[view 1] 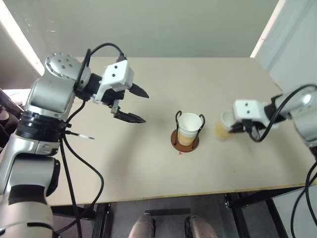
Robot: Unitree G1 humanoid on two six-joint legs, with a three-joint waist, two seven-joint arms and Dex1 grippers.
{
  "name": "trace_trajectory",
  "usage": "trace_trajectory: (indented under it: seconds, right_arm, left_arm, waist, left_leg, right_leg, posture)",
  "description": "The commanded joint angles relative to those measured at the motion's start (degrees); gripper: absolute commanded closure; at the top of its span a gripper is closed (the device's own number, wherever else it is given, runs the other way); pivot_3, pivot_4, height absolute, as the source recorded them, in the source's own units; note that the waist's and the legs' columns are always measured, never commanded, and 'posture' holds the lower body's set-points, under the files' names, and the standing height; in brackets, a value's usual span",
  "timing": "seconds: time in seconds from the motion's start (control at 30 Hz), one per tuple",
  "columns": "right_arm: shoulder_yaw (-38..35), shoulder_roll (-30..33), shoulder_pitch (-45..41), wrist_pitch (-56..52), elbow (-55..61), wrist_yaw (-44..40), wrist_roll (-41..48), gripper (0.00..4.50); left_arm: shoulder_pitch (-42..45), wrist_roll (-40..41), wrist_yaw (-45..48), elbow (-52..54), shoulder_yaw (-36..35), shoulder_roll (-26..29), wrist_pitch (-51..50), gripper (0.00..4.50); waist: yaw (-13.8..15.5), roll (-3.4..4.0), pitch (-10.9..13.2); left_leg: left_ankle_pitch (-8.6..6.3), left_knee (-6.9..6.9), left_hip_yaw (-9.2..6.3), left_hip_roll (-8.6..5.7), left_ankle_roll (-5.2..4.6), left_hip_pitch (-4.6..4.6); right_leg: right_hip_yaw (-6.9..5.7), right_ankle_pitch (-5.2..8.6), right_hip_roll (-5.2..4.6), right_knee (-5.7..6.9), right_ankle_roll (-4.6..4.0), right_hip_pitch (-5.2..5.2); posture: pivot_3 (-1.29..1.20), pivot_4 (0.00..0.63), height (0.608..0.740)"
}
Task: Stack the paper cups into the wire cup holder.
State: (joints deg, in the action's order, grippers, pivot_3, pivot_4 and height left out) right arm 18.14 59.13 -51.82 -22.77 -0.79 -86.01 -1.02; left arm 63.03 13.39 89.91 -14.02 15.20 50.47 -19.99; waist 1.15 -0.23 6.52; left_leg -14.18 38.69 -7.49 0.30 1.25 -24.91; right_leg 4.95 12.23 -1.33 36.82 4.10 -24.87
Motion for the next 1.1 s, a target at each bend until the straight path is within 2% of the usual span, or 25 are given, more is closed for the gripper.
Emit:
trace_trajectory:
  seconds: [0.03,0.17,0.3,0.77,1.1]
  right_arm:
    - [-3.86,-0.5,-8.47,-2.91,5.73,-2.2,3.31,4.46]
    - [-2.62,-3.19,-16.4,-4.99,7.74,-3.76,5.02,4.46]
    - [-0.14,-5.7,-20.37,-5.43,10.66,-6.27,6.56,4.46]
    - [5.36,-8.32,-15.76,3.5,8.57,-6.29,2.18,4.46]
    - [7.67,-8.02,-13.95,4.71,9.03,-6.49,2.6,4.46]
  left_arm:
    - [-0.21,0.44,0.99,1.68,-2.66,1.09,0.51,0.0]
    - [-0.53,0.34,1.13,1.84,-2.72,1.06,0.65,0.0]
    - [-0.44,0.18,1.02,1.69,-2.6,0.79,0.78,0.0]
    - [-1.23,0.17,-0.36,2.26,-3.21,1.01,0.01,0.0]
    - [-1.18,-0.16,-1.01,2.18,-3.04,0.73,0.1,0.0]
  waist:
    - [-0.23,0.0,0.0]
    - [-0.29,-0.02,-0.01]
    - [-0.2,-0.02,-0.01]
    - [-0.3,-0.02,-0.01]
    - [-0.31,-0.02,-0.01]
  left_leg:
    - [0.02,-0.1,0.0,0.0,0.04,0.0]
    - [0.04,-0.36,-0.08,0.08,0.08,0.0]
    - [0.1,-0.54,-0.11,0.08,0.17,-0.03]
    - [0.19,-0.54,-0.12,0.1,0.33,-0.03]
    - [0.27,-0.57,-0.11,0.11,0.47,-0.04]
  right_leg:
    - [-0.01,0.02,0.01,0.0,-0.04,-0.04]
    - [-0.11,0.13,0.04,-0.03,-0.23,-0.12]
    - [-0.14,0.16,0.03,-0.04,-0.28,-0.26]
    - [-0.14,0.2,0.03,0.06,-0.34,-0.3]
    - [-0.15,0.2,0.03,0.06,-0.34,-0.32]
  posture:
    - [0.0,0.15,0.74]
    - [0.0,0.15,0.74]
    - [0.0,0.15,0.74]
    - [0.0,0.15,0.74]
    - [0.0,0.15,0.74]
